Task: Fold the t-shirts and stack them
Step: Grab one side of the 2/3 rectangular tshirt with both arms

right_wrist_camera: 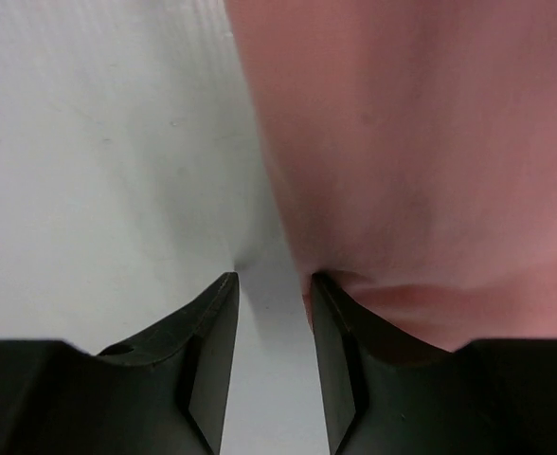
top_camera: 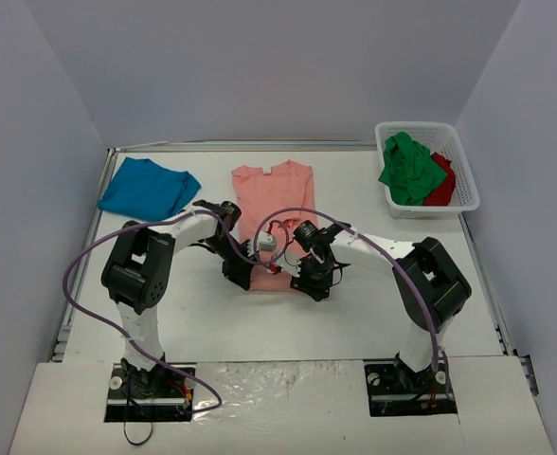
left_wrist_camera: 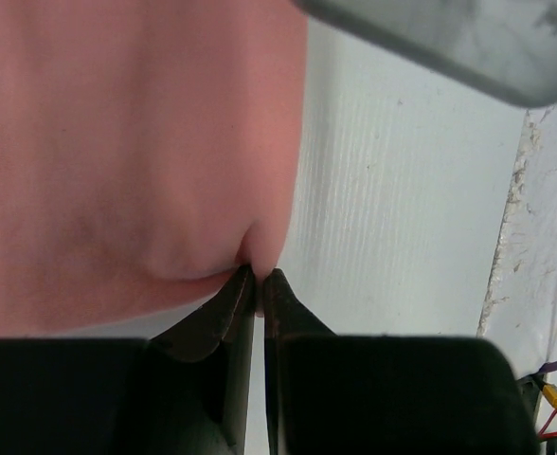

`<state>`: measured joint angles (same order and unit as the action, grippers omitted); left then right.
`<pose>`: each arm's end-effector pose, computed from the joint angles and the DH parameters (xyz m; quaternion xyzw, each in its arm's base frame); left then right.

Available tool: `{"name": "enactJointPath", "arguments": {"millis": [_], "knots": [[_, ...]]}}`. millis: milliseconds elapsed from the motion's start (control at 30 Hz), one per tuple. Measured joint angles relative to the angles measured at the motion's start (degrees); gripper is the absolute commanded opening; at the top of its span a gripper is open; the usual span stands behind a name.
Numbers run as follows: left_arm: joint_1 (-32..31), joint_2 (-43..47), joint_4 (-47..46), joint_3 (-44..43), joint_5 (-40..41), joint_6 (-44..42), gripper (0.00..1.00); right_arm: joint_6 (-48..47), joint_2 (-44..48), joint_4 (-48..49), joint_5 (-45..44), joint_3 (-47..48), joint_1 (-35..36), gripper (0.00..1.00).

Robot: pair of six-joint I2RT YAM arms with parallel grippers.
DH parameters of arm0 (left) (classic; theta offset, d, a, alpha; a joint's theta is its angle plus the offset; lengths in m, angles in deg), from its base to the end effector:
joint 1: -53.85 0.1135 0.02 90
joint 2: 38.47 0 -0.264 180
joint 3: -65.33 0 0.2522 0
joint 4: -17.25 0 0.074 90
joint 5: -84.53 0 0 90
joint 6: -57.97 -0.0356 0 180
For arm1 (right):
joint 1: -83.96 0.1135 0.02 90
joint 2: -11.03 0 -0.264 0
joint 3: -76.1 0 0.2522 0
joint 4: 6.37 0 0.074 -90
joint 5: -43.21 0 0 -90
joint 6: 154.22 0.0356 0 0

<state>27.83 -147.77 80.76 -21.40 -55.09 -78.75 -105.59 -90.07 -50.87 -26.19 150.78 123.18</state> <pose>0.2997 -0.1765 0.1690 0.5495 0.7219 -0.4070 0.1059 0.2491 0.2195 0.1589 -0.6501 0.7209 0.1732 0.1663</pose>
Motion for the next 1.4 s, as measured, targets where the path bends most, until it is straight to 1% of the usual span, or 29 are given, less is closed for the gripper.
{"name": "enactJointPath", "arguments": {"millis": [100, 133, 233, 300, 400, 433, 967, 1267, 1400], "knots": [[0.0, 0.0, -0.02, 0.0, -0.28, -0.5, 0.02, 0.57, 0.37, 1.92, -3.54, -0.5, 0.11, 0.26], [0.0, 0.0, -0.02, 0.0, -0.42, -0.66, 0.02, 0.68, 0.37, 2.45, -4.52, -0.5, 0.17, 0.2], [0.07, 0.0, 0.0, 0.0, -0.61, -1.03, 0.02, 0.83, 0.22, 3.85, -6.78, -0.52, 0.2, 0.13], [0.2, 0.0, 0.04, 0.0, -0.98, -1.2, 0.02, 0.87, 0.11, 4.37, -7.72, -0.52, 0.22, 0.12], [0.55, 0.0, 0.2, 0.0, -1.44, -1.36, 0.02, 0.94, -0.02, 4.9, -8.66, -0.5, 0.24, 0.05], [0.66, 0.0, 0.24, 0.0, -1.57, -1.44, 0.02, 1.01, -0.04, 5.05, -8.92, -0.48, 0.24, 0.01], [1.03, 0.02, 1.29, 0.0, -1.99, -2.54, 0.02, 1.29, 0.87, 3.72, -8.98, -0.2, 0.15, 0.0], [1.05, 1.77, 4.17, -0.59, -2.01, -2.8, 0.02, 1.01, 9.99, -4.09, -4.48, 1.05, -1.53, 0.0], [1.03, 2.91, 5.4, -0.76, -2.01, -3.34, 0.02, 1.01, 12.22, -5.86, -2.34, 1.11, -2.45, 0.0]]}}
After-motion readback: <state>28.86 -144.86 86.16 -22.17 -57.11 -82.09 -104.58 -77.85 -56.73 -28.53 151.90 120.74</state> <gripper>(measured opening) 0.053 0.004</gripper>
